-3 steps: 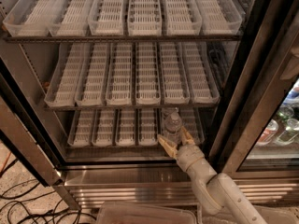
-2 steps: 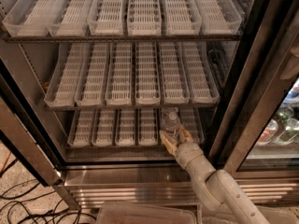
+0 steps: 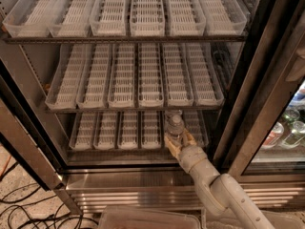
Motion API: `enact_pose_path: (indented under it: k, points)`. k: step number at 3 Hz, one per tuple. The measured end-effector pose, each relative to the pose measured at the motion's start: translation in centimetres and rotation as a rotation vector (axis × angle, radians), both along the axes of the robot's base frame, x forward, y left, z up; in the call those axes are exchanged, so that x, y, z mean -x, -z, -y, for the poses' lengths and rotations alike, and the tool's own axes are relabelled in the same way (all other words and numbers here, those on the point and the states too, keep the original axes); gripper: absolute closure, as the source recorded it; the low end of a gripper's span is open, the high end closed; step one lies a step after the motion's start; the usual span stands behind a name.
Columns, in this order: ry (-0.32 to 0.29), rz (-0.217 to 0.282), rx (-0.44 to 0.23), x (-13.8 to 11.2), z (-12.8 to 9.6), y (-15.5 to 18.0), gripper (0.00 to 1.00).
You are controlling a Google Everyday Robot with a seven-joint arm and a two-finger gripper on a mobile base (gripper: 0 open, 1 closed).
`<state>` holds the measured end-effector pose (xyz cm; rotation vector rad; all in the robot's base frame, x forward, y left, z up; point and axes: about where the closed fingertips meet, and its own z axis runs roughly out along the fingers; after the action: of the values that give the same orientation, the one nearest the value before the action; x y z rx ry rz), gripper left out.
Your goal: Pick water bottle from bottom shelf of fridge
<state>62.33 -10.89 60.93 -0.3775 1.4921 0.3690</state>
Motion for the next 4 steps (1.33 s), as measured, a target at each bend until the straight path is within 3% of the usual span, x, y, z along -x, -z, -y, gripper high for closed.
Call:
enact_pose_path:
  k: [1,3,4]
  points:
    - [-0.008,0.027,-0.014,0.5,-0.1,-0.4,1.0]
    - [-0.049,0.128,-0.003,2.9,-1.0,-3.1,1.0]
    - [-0.12,0.172,0.03,4.3,-2.4,-5.6,1.0]
